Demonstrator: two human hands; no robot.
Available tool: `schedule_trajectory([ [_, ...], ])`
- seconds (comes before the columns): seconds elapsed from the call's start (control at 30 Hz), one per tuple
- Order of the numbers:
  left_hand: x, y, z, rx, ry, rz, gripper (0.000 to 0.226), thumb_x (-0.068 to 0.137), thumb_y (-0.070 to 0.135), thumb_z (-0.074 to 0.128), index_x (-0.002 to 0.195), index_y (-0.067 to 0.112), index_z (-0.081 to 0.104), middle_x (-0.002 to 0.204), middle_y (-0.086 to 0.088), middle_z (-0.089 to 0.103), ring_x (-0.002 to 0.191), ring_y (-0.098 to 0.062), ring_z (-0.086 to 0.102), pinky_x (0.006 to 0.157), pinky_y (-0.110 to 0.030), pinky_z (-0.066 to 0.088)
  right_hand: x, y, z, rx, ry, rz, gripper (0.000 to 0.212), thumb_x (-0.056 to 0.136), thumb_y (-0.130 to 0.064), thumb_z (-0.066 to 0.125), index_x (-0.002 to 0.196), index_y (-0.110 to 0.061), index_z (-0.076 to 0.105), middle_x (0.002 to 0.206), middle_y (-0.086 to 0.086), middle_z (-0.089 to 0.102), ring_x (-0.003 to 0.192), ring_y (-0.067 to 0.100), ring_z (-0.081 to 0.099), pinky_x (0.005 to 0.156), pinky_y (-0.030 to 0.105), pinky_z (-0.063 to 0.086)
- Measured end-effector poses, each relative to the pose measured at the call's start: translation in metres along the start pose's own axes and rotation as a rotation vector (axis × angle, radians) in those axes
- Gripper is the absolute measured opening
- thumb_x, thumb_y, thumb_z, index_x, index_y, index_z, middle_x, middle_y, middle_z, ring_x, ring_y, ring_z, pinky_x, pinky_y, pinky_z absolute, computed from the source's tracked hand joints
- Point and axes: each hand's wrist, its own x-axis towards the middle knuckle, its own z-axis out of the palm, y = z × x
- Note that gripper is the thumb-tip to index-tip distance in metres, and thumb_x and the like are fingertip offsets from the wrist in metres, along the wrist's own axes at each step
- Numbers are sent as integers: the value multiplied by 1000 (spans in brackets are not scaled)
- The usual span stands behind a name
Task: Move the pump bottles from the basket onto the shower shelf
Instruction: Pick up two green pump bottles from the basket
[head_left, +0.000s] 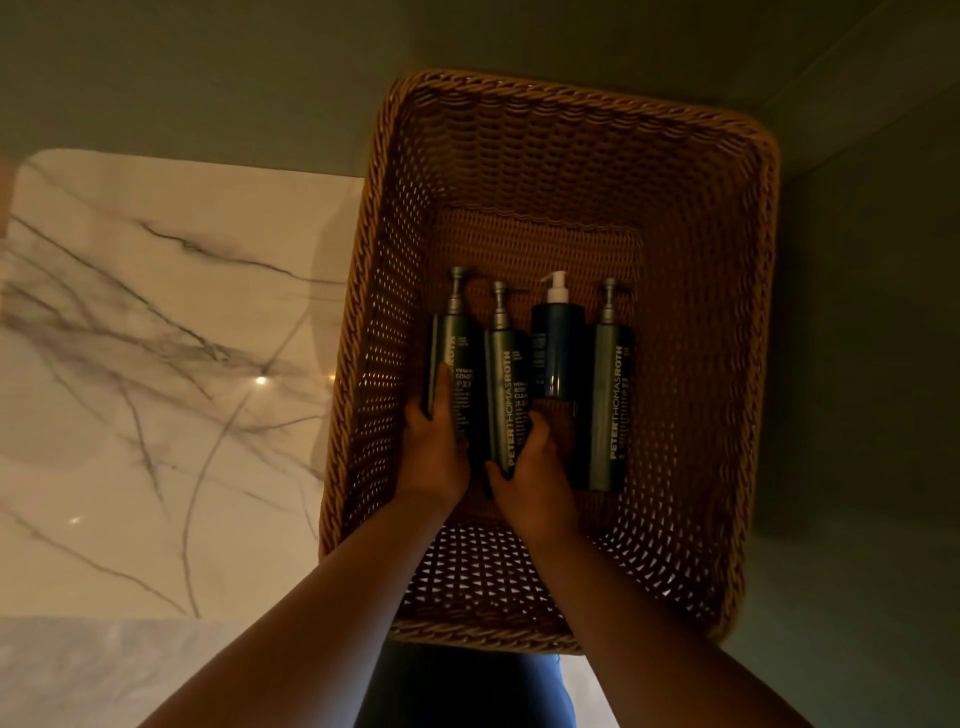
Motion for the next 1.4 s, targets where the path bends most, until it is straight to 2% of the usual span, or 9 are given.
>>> schedule_trajectory([
  [0.27,-14,-8,7,31,-125,-234,107,83,39,66,146,21,-19,152,-23,6,139,-37,18,113,-51,21,-9,10,5,22,-63,75,81,81,-22,68,144,-12,18,140,12,40,125,25,44,102,42,42],
  [0.53,-8,-11,9,-81,-4,-177,96,81,22,70,149,13,3,147,-21,26,134,-33,30,109,-46,30,5,11,5,132,21,13,64,83,-28,68,137,-11,38,128,10,52,116,21,52,97,40,46],
  [0.73,-3,-14,6,-45,-97,-199,121,68,30,82,149,17,-6,152,-19,17,137,-32,25,110,-45,29,13,14,6,142,-27,67,60,79,-30,71,129,-10,44,121,7,57,106,20,57,90,37,51],
  [0.87,2,-18,3,-106,-136,-276,117,62,20,85,148,13,7,147,-16,30,132,-29,35,107,-43,36,14,13,4,180,-78,80,61,77,-27,72,128,-11,43,119,7,58,105,21,58,90,38,51],
  [1.0,-5,-7,-6,-227,-192,-445,98,55,6,82,139,11,30,120,-10,53,110,-24,51,86,-36,50,12,7,-9,169,-158,72,63,80,-26,69,133,-11,40,125,7,55,110,22,55,93,35,47],
  [1.07,-13,2,-14,-315,-221,-465,87,54,2,81,130,13,40,99,-2,55,95,-20,53,63,-27,47,7,0,-21,207,-178,66,61,80,-23,69,133,-12,41,125,5,55,109,18,54,89,28,44],
  [1.13,-23,12,-26,-367,-244,-436,87,54,2,81,129,16,40,99,-3,56,91,-19,54,55,-23,41,-1,-10,-38,247,-185,76,59,81,-23,69,132,-13,41,120,0,54,102,12,52,84,23,40],
  [1.27,-56,40,-58,-472,-284,-316,88,55,2,82,131,20,41,105,-5,61,91,-18,58,68,-30,50,-30,-34,-75,327,-155,34,54,81,-25,69,128,-19,43,106,-7,54,88,2,52,73,18,40],
  [1.4,-98,69,-98,-582,-311,-214,86,59,4,80,132,24,39,107,-5,62,98,-20,60,80,-38,51,-71,-65,-112,396,-131,-66,46,81,-26,70,120,-29,46,105,-13,57,92,1,55,75,17,40],
])
